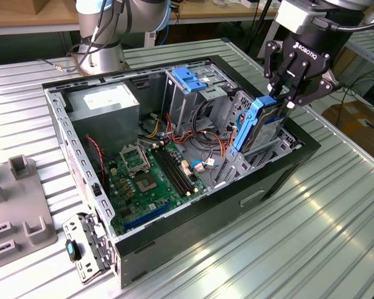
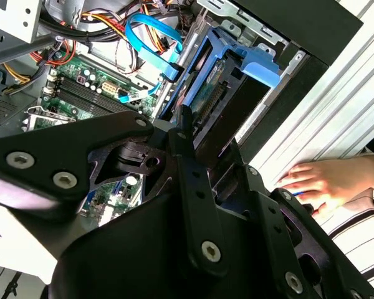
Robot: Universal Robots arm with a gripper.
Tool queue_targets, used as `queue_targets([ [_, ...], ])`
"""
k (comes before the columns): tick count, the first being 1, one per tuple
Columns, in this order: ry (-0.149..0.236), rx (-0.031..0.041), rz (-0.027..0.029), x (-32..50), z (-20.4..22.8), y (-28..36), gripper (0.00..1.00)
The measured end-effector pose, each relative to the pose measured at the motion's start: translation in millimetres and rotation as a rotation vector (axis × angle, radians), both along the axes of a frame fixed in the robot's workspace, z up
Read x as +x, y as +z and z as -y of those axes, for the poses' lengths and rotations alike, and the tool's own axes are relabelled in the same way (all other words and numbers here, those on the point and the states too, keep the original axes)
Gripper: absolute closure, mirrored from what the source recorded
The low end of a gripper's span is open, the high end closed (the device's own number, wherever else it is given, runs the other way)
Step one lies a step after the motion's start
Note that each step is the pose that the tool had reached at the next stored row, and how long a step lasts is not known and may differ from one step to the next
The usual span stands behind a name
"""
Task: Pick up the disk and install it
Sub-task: 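Insert the disk into the insertion slot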
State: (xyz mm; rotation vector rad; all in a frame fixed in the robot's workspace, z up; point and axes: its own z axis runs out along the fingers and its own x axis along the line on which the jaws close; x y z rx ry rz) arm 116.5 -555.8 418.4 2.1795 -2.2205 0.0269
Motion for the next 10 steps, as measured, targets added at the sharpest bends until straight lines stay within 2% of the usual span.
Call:
queue_targets([
  [5,0.0,0.0003,0.0,0.0,0.0,-0.7,0.65],
  [10,0.0,-0.0044,0.0,0.0,0.0,-16.2,0.65],
])
